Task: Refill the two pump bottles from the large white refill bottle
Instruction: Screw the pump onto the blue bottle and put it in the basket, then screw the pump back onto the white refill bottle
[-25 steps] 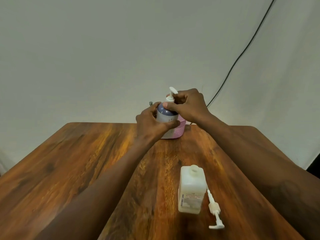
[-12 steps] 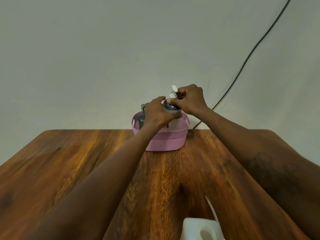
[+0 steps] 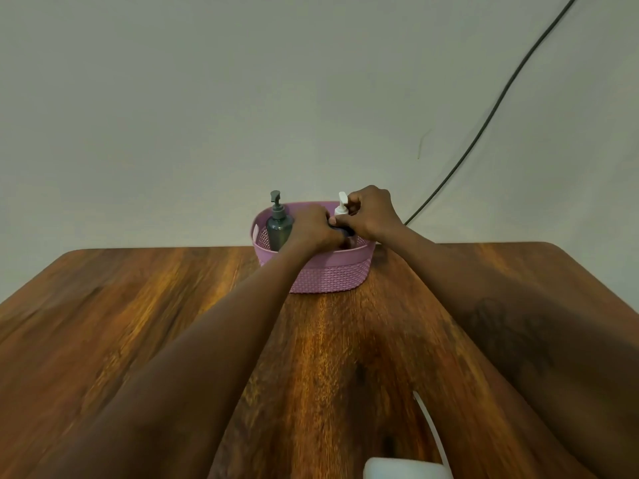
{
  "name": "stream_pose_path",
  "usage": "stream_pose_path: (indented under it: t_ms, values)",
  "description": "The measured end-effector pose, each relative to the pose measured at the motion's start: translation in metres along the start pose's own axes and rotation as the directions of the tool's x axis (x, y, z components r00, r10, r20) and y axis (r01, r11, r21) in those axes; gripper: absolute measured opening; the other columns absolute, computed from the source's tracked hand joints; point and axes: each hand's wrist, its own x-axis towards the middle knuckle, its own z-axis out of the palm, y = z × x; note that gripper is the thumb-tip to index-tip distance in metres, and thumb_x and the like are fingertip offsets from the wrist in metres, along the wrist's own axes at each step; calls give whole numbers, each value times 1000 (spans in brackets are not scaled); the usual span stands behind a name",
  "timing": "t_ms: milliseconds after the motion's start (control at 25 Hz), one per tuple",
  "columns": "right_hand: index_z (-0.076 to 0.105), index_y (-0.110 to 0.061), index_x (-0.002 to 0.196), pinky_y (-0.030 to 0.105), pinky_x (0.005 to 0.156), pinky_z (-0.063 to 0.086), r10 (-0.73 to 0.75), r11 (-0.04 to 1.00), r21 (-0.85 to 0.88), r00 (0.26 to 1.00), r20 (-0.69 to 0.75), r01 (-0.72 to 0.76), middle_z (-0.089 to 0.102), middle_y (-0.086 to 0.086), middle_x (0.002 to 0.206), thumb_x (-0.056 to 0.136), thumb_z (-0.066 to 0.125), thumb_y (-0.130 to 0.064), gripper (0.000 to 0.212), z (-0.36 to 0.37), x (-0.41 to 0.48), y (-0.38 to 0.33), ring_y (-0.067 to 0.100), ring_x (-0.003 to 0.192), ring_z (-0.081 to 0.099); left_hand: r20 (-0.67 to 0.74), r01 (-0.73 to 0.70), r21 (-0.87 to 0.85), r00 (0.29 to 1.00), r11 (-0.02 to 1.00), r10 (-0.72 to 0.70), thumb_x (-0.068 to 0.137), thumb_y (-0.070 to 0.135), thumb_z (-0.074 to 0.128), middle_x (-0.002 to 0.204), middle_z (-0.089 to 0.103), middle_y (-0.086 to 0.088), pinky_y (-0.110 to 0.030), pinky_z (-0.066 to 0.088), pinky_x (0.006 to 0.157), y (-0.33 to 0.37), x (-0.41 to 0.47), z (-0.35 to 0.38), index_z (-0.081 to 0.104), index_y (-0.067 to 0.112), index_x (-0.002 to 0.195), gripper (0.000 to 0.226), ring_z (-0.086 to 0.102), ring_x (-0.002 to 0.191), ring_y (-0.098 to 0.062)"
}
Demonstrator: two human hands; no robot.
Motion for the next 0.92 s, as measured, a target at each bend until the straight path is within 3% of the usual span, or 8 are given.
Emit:
stream_pose_path:
  t_ms: [160, 280, 360, 440, 520, 640, 760, 920]
  values:
    - [73, -19, 81, 14, 55, 35, 11, 1000, 8, 1000, -7, -11, 66, -10, 71, 75, 90, -35, 24, 3, -1, 7, 0, 63, 55, 6, 4, 49, 1000, 999, -4, 73, 36, 87, 91, 70, -9, -32, 52, 68, 1, 0, 0, 70, 7, 98, 42, 64, 80, -20]
    - [73, -11, 118, 9, 64, 41, 53, 999, -4, 999, -10, -53, 76, 3, 102, 75, 89, -35, 53, -4, -4, 4, 10, 84, 66, -19, 10, 66, 1000, 998, -9, 75, 36, 86, 98, 60, -7, -24, 39, 62, 7, -10, -5, 60, 5, 118, 58, 56, 90, -19]
    - [69, -9, 127, 11, 73, 47, 78, 997, 1, 997, -9, -78, 75, 7, 113, 76, 89, -31, 59, -14, -14, -1, 15, 94, 70, -90, -2, 45, 996, 999, 6, 77, 34, 85, 118, 62, -12, -22, 41, 73, 10, -24, -12, 53, 4, 135, 74, 56, 102, -20]
    - [68, -9, 127, 16, 78, 51, 73, 997, 12, 997, -27, -73, 74, 8, 118, 78, 88, -28, 56, -27, -31, -6, 18, 100, 71, -186, -74, -8, 980, 997, 71, 77, 34, 84, 136, 61, -12, -24, 44, 88, 13, -48, -19, 49, 7, 143, 80, 59, 118, -24]
    - [69, -10, 125, 14, 76, 51, 50, 998, 51, 998, -44, -48, 74, 6, 117, 78, 88, -28, 54, -42, -56, -14, 15, 97, 70, -236, -169, -93, 961, 981, 144, 79, 38, 84, 134, 64, -6, -22, 48, 93, 17, -82, -29, 54, 12, 141, 74, 61, 118, -19]
    - [71, -12, 121, 6, 71, 49, 26, 995, 94, 999, -41, -22, 75, 3, 116, 78, 88, -28, 49, -63, -105, -28, 6, 89, 67, -145, -222, -219, 970, 950, 193, 81, 55, 78, 121, 67, 10, -15, 51, 88, 16, -145, -39, 63, 20, 134, 66, 63, 107, -6]
    - [70, -16, 124, -2, 61, 43, 30, 995, 96, 999, -16, -29, 73, 0, 120, 82, 85, -29, 47, -78, -158, -45, 0, 86, 63, -87, -187, -281, 982, 941, 169, 72, 74, 73, 127, 69, 4, -29, 58, 92, 9, -198, -41, 63, 24, 135, 80, 67, 110, -8]
    - [70, -19, 126, -4, 60, 40, 1, 999, 52, 1000, 12, -2, 72, -2, 122, 86, 81, -32, 44, -93, -219, -61, 2, 91, 62, -75, -159, -408, 987, 899, 140, 77, 69, 72, 122, 71, 4, -29, 58, 92, 16, -251, -43, 66, 26, 131, 69, 68, 109, -8]
